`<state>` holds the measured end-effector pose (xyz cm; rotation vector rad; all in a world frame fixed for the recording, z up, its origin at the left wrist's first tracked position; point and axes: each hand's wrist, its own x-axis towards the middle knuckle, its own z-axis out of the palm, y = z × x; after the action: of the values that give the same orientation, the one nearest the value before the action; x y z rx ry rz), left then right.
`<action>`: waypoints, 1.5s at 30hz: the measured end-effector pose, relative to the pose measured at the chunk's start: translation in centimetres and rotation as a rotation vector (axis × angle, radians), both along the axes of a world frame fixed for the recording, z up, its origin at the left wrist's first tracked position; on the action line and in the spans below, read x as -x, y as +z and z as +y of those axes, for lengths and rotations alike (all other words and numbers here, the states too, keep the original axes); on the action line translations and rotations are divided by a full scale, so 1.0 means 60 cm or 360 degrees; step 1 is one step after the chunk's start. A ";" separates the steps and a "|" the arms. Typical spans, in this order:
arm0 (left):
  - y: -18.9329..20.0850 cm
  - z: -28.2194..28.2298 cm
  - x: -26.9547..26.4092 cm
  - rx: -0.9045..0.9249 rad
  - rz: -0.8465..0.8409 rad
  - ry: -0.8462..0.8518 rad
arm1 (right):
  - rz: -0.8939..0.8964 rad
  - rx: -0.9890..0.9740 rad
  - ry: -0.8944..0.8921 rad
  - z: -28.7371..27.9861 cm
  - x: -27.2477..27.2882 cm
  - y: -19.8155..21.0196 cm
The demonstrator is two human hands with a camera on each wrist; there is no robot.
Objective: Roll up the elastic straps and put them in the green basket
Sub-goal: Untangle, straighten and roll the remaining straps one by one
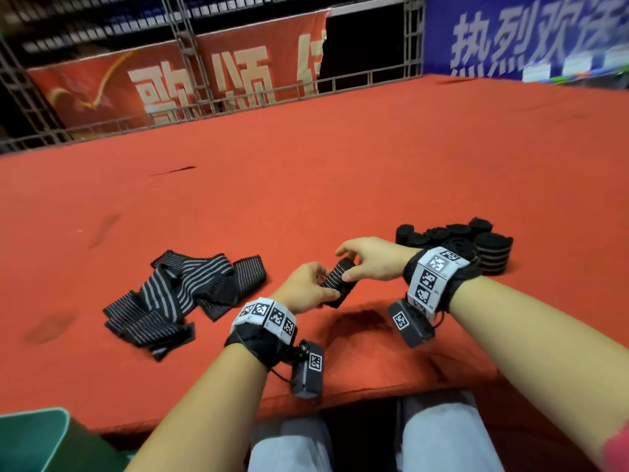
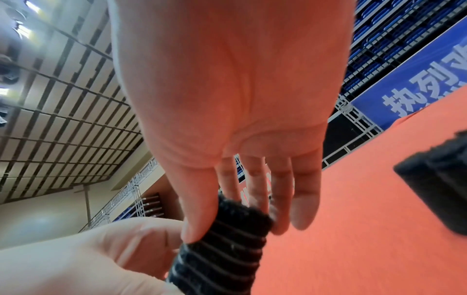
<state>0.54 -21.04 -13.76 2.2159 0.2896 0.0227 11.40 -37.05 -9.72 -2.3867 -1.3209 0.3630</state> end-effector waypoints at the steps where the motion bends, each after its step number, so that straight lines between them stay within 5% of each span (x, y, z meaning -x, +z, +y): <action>1: 0.011 -0.010 -0.015 -0.0006 -0.0045 0.0006 | -0.0018 -0.0022 -0.0013 -0.011 -0.011 0.014; 12: 0.053 -0.109 -0.221 0.0035 -0.0326 0.0021 | -0.0104 -0.0245 -0.0279 -0.104 -0.181 0.086; 19: 0.017 -0.114 -0.325 0.0203 -0.0162 0.0128 | 0.0239 -0.0602 -0.0714 -0.139 -0.316 0.082; 26: -0.025 -0.113 -0.394 0.0135 -0.0041 0.0077 | 0.0158 -0.0250 -0.0837 -0.133 -0.385 0.045; 45: -0.079 -0.113 -0.434 0.0028 0.0045 -0.0049 | 0.0305 0.0420 -0.0432 -0.095 -0.416 -0.035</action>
<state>26.60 -27.80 -18.51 2.2045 0.2701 -0.0278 36.34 -42.77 -11.84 -2.6244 -0.8966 0.7017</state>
